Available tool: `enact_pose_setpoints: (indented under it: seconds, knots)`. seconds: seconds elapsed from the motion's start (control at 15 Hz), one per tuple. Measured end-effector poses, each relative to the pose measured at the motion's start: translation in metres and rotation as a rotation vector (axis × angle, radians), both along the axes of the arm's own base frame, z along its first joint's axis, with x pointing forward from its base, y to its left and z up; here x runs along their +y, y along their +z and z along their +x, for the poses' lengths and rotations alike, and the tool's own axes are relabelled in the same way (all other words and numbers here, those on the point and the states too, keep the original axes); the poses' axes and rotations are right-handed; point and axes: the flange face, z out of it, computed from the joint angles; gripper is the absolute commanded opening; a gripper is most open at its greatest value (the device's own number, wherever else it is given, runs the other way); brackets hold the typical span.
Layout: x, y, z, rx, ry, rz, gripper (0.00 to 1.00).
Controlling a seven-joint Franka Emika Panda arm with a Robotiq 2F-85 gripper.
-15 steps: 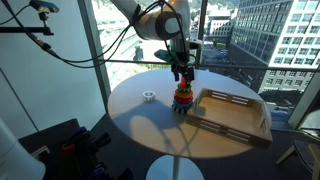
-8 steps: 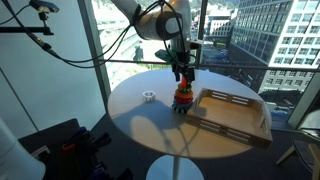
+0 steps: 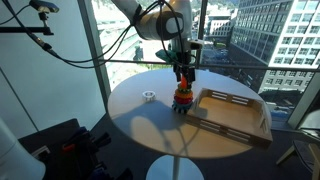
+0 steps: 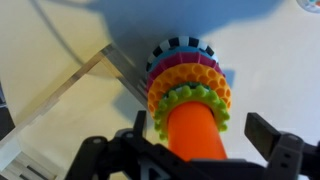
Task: Remove the lime green donut plush toy and put it on the table
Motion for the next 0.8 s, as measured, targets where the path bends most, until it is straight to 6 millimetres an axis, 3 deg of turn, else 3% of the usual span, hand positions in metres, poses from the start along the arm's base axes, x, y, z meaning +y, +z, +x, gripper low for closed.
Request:
enact_pose_setpoints:
  seconds: [0.8]
  knots:
    - [-0.0030,-0.0007,-0.0009,0.003,-0.023,-0.002,1.00]
